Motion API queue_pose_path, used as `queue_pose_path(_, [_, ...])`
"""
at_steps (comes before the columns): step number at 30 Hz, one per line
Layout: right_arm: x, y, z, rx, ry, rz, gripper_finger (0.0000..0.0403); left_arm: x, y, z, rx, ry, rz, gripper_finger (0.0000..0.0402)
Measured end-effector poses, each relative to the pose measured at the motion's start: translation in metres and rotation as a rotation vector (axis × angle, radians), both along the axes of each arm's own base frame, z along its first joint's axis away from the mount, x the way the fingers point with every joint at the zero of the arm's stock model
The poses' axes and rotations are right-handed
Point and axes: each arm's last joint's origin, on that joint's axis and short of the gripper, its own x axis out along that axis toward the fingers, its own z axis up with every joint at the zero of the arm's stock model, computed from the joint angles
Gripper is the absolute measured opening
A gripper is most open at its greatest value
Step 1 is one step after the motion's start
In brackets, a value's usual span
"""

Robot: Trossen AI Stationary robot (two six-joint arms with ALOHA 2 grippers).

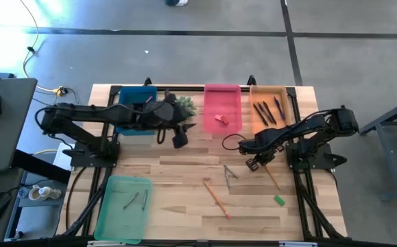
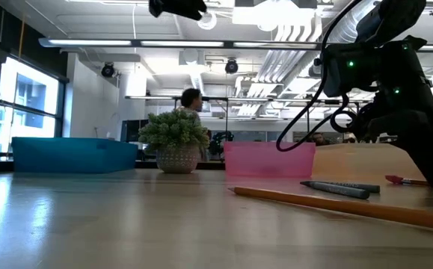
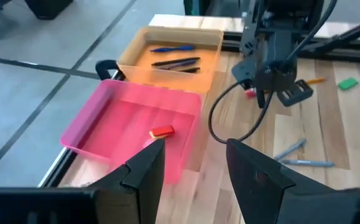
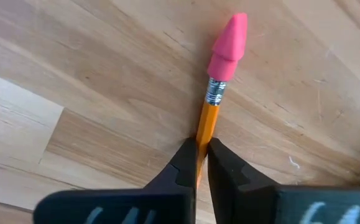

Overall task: Sort crayons/erasers/pens/pencils in bins
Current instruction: Put the orange pencil into the blue bin

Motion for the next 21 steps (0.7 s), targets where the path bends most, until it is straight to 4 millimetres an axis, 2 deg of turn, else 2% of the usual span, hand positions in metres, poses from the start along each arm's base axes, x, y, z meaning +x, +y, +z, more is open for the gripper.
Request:
queue_pose_path(4, [0.000,0.000,0.000,0.001,-0.003,0.011,0.0002,-0.016,-0.002,0.006,-0.034,0.013,0.028,0.0158])
queue_pose_path(7, [0.000,0.000,0.000,0.004,-0.005,0.019,0.0002,-0.023,-0.002,0.002,-0.070,0.047,0.057,0.0158])
queue_pose_path(13, [0.000,0.000,0.004,0.012,-0.034,0.019,0.0001,-0.024,-0.004,-0.036,-0.148,0.083,0.084,0.0158])
queue_pose_path(21, [0.010,0.001,0.018,0.029,-0.235,0.003,0.0000,-0.017,-0.006,-0.080,-0.290,-0.039,0.044,0.0158])
